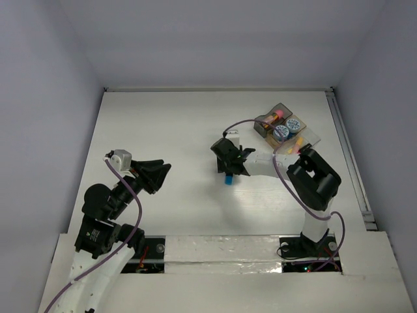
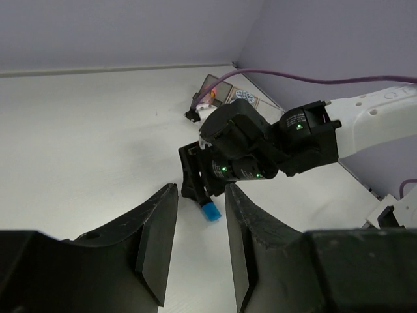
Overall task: Sort the stationery into containers
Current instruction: Pick up the pen from the center of the board, then place the pen in the storage box.
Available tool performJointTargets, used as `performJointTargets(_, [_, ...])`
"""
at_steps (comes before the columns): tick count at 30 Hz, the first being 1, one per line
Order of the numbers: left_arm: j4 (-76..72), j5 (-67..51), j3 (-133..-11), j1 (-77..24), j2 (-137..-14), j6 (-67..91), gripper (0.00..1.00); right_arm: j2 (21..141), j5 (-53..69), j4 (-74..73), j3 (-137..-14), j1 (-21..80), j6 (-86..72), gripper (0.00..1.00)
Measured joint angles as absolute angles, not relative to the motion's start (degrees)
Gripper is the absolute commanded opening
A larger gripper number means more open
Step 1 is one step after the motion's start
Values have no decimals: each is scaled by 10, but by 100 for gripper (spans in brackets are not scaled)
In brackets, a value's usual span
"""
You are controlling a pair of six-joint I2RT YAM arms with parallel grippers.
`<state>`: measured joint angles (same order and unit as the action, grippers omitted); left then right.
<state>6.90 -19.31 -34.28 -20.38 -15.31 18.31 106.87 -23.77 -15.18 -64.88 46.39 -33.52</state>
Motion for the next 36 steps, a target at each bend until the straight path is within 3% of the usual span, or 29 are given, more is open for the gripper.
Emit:
performJointTargets(1, [69, -193, -343, -204, -153, 183, 32, 1074, -246, -160, -657, 469, -337, 54])
performJointTargets(5, [69, -193, -343, -204, -153, 183, 33, 1091, -266, -177, -683, 484, -338, 16])
performJointTargets(8, [69, -193, -343, -204, -153, 183, 33, 1095, -276, -185, -690, 489, -336, 6])
performJointTargets(18, [69, -193, -343, -204, -153, 183, 33, 1036, -291, -207, -664, 456, -322, 1])
performJointTargets(27, [69, -193, -343, -204, -151, 183, 33, 759, -284, -133, -568, 141, -310, 2])
performJointTargets(36, [69, -194, -343, -204, -148, 183, 34, 817, -230, -111, -563, -4, -312, 7])
